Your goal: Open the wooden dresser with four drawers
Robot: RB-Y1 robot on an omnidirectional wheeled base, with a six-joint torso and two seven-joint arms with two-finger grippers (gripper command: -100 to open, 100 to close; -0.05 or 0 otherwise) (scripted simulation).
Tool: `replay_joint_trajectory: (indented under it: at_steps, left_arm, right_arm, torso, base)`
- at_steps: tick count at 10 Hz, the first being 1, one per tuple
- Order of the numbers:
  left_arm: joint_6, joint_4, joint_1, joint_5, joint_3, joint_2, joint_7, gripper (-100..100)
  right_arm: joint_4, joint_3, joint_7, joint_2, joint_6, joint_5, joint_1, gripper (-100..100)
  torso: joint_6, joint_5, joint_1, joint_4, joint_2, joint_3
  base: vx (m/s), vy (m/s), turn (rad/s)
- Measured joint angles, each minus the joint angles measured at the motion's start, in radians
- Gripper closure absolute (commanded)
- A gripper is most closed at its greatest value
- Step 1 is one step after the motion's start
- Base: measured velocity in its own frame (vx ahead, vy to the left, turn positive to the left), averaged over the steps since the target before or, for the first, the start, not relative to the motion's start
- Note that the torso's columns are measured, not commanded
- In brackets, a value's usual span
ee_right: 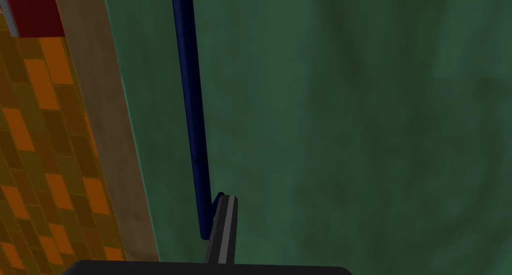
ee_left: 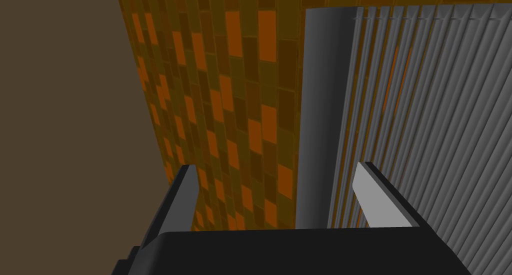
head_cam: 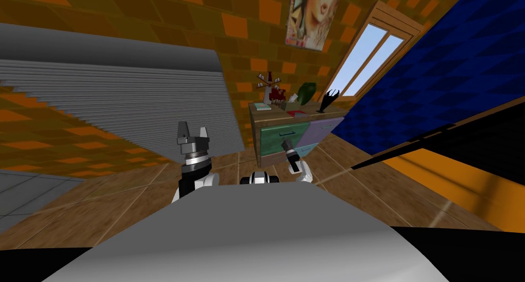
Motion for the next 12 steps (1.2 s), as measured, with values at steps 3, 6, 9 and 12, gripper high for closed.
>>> replay_joint_trajectory:
  at_steps: [3,6,9,12]
  left_arm:
    - [0.0,0.0,0.0,0.0,0.0,0.0,0.0,0]
    - [0.0,0.0,0.0,0.0,0.0,0.0,0.0,0]
    - [0.0,0.0,0.0,0.0,0.0,0.0,0.0,0]
    - [0.0,0.0,0.0,0.0,0.0,0.0,0.0,0]
  right_arm:
    - [-0.013,0.007,-0.023,-0.017,0.015,0.005,-0.006,100]
    - [-0.022,0.013,-0.041,-0.029,0.027,0.009,-0.011,-100]
    - [-0.03,0.018,-0.045,-0.096,0.034,0.014,-0.008,-100]
    - [-0.029,0.018,-0.047,-0.164,0.039,0.017,-0.013,-100]
  torso:
    - [0.0,0.001,0.002,0.001,0.003,0.002]
    - [0.0,0.0,0.001,-0.002,-0.008,-0.005]
    - [0.0,0.0,0.001,-0.002,-0.005,-0.003]
    - [0.0,0.0,0.001,0.0,-0.001,-0.001]
  base:
    - [-0.19,-0.016,-0.009]
    - [-0.099,-0.014,-0.001]
    - [0.016,0.004,0.005]
    - [0.024,0.014,0.015]
